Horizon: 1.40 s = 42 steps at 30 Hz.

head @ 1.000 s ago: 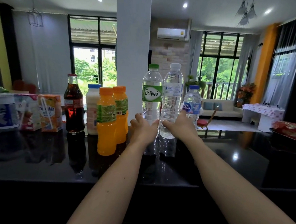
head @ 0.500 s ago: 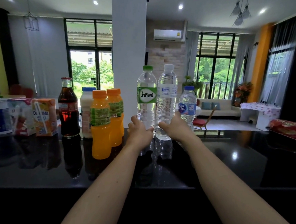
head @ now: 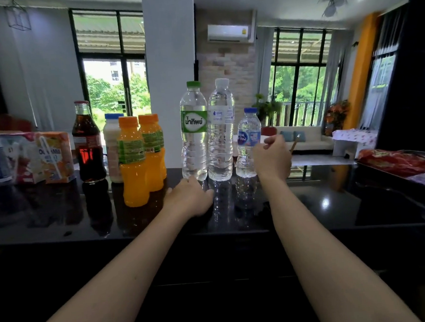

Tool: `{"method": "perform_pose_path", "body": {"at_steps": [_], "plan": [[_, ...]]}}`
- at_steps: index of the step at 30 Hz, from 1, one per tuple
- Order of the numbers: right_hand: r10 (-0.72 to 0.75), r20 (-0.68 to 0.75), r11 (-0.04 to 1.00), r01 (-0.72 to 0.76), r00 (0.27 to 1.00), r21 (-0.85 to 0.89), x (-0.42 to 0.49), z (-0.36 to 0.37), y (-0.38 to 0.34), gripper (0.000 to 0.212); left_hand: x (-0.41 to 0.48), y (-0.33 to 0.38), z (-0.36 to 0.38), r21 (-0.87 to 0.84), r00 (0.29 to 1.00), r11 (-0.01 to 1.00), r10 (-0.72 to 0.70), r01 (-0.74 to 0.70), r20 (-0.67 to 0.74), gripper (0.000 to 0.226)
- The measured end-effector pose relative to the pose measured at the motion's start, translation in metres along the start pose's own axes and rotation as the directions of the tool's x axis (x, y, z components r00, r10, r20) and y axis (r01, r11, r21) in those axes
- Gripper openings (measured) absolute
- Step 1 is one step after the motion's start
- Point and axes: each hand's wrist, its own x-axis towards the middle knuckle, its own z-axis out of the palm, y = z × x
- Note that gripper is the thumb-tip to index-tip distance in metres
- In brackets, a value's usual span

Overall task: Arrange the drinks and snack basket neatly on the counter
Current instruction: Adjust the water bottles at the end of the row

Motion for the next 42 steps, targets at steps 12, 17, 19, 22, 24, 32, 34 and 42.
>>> {"method": "perform_pose_path", "body": {"at_steps": [12, 17, 19, 22, 24, 32, 34, 42], "plan": [[0.033, 0.7, 0.973, -0.184, 0.713, 0.141, 0.031, 0.008, 0.025, 0.047, -0.008, -0.001, -0.002, 0.184, 0.995, 0.983, 0.004, -0.022, 0.101, 0.083], [0.003, 0.57, 0.998, -0.035, 0.822, 0.047, 0.026, 0.011, 0.033, 0.04, -0.009, -0.001, 0.0, 0.172, 0.997, 0.985, -0.007, -0.005, 0.072, 0.083], [0.005, 0.506, 0.999, 0.016, 0.863, -0.038, 0.028, 0.017, 0.038, 0.061, -0.009, -0.001, 0.0, 0.16, 0.998, 0.987, -0.007, -0.003, 0.066, 0.083], [0.023, 0.397, 0.972, 0.072, 0.917, -0.223, 0.029, 0.022, 0.039, 0.073, -0.009, -0.001, 0.001, 0.142, 0.998, 0.99, -0.004, -0.004, 0.055, 0.083], [0.039, 0.385, 0.965, 0.065, 0.922, -0.254, 0.03, 0.024, 0.04, 0.079, -0.009, -0.002, 0.001, 0.127, 0.999, 0.992, -0.004, -0.002, 0.042, 0.081], [0.06, 0.549, 0.998, -0.041, 0.834, -0.047, 0.03, 0.02, 0.035, 0.058, -0.01, 0.0, -0.001, 0.102, 1.0, 0.995, -0.006, 0.003, 0.027, 0.081], [0.025, 0.522, 0.998, 0.004, 0.852, -0.055, 0.028, 0.018, 0.036, 0.061, -0.009, 0.0, -0.003, 0.1, 1.0, 0.995, -0.01, 0.008, 0.028, 0.08], [0.031, 0.468, 0.987, 0.046, 0.883, -0.153, 0.033, 0.027, 0.044, 0.09, -0.003, -0.003, -0.002, 0.046, 1.0, 0.999, -0.012, 0.011, 0.025, 0.077]]}}
